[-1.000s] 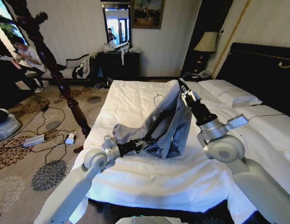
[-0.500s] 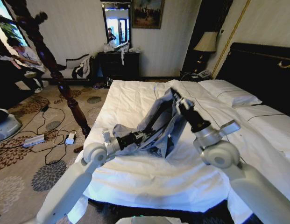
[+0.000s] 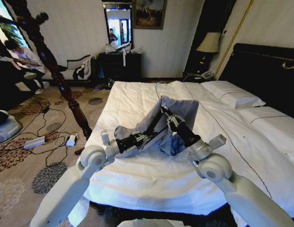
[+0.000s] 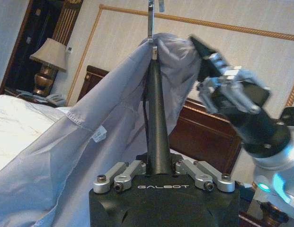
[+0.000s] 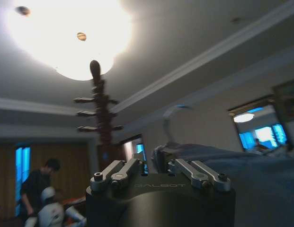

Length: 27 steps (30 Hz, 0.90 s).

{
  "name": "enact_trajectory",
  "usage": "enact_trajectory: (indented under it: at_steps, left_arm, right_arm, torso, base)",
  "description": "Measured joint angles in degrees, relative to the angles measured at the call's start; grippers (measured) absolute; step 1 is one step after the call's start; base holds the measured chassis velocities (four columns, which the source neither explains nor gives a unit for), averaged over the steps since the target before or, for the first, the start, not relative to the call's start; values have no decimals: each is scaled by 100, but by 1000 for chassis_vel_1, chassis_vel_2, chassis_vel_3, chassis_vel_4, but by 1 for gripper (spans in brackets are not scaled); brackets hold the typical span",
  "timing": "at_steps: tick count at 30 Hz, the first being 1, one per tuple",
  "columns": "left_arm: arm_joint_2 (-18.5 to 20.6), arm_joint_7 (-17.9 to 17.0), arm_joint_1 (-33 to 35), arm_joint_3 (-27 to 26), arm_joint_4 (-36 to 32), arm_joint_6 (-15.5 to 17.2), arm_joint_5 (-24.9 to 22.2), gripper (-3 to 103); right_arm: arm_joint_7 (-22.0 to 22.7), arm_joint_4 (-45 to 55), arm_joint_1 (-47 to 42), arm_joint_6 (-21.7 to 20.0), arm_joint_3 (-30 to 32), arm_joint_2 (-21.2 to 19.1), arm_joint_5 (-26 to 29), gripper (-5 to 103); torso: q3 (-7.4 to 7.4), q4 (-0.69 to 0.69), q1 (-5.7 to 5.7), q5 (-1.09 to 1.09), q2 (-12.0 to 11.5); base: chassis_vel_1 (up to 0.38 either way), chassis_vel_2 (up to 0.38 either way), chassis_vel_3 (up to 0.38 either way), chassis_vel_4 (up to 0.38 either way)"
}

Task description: Pick up the clothes from the bed and hang them on the clothes hanger.

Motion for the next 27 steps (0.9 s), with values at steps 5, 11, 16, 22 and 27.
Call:
enact_trajectory:
  at_steps: [5,11,16,22,27]
  left_arm:
    - [2,-2,37,-2,-52,4,1,20]
    - [101,1,281,58,-322,58,76,20]
    - [61,12,408,102,-413,85,209,20]
    - [50,3,412,81,-481,109,209,20]
    - [200,5,416,-46,-533,96,145,20]
  right_arm:
    - [-145,146,-200,-31,119,-165,-325,36]
    - [767,271,-50,-616,549,-221,-415,57]
    - [809,451,161,-351,679,-148,126,79]
    - [505,721,-124,-233,733,-249,140,98]
    - [823,831,-177,-224,997,-321,593,100]
  torso:
    - [0,-1,0,1,0]
    - [0,0,0,1,0]
    - [0,0,0,1,0]
    - [0,-2,0,1,0]
    - [0,-1,0,1,0]
  base:
    - [0,0,0,0]
    - [0,0,0,0]
    - [0,0,0,0]
    - [0,0,0,0]
    - [0,0,0,0]
